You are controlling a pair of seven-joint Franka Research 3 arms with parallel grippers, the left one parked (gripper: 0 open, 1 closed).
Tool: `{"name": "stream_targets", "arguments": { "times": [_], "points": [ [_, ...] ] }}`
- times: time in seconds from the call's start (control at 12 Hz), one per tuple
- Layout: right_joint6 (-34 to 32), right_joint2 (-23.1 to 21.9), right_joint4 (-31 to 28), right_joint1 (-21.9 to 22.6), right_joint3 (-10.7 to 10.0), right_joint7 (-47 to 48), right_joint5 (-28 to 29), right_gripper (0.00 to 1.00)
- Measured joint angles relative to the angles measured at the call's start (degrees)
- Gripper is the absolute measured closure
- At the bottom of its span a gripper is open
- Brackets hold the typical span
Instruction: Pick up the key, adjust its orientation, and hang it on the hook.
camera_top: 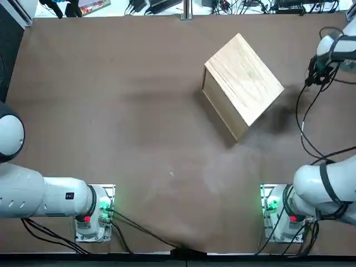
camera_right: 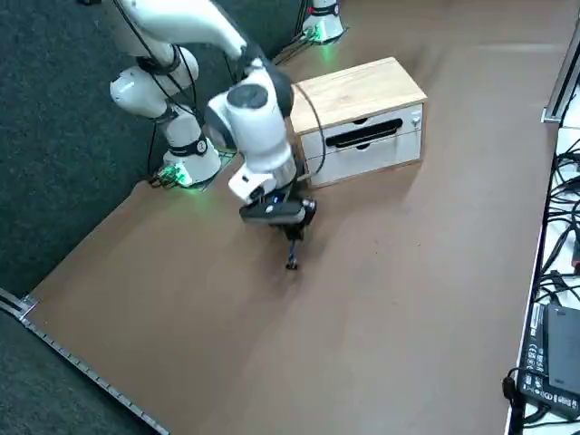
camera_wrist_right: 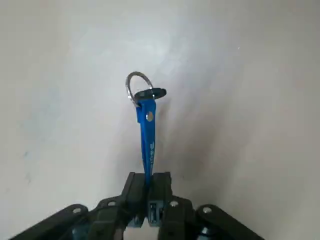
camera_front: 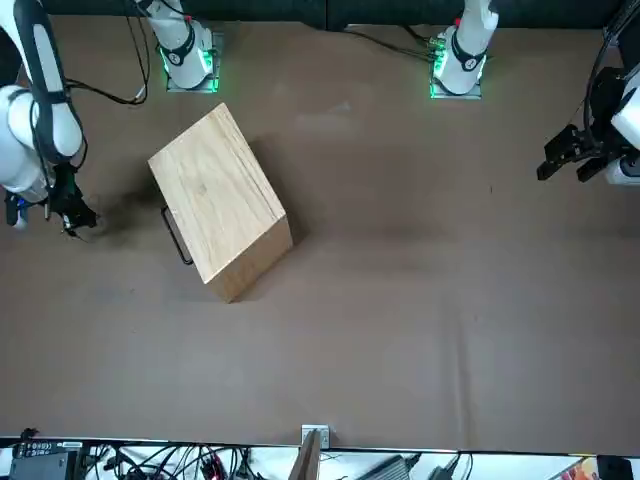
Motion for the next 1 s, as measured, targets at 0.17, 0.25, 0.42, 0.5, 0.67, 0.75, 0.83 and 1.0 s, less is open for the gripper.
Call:
{"name": "stream_targets", "arguments": {
  "times": [0.17,0.25,0.42,0.5,0.67,0.75,0.83,1.0],
  "points": [
    [-7.1,-2.4,3.3,1.2,0.0,-1.9,0.0,0.96],
    [-10.1,-3.3,4.9,1.8,0.0,-2.5,0.0,0.96],
    [-14.9,-4.3,8.0,3.1,0.1,-4.3,0.0,0.96],
    [-16.2,-4.5,9.0,3.7,0.1,-5.3,0.0,0.96],
    [-17.2,-4.4,10.5,4.6,0.2,-6.9,0.0,0.96],
    [-17.6,-4.4,10.9,5.3,0.2,-8.1,0.0,0.96],
    [-17.8,-4.3,11.2,6.9,0.2,-11.0,0.0,0.96],
    [-17.8,-3.8,11.4,8.6,0.2,-14.5,0.0,0.96]
  ]
}}
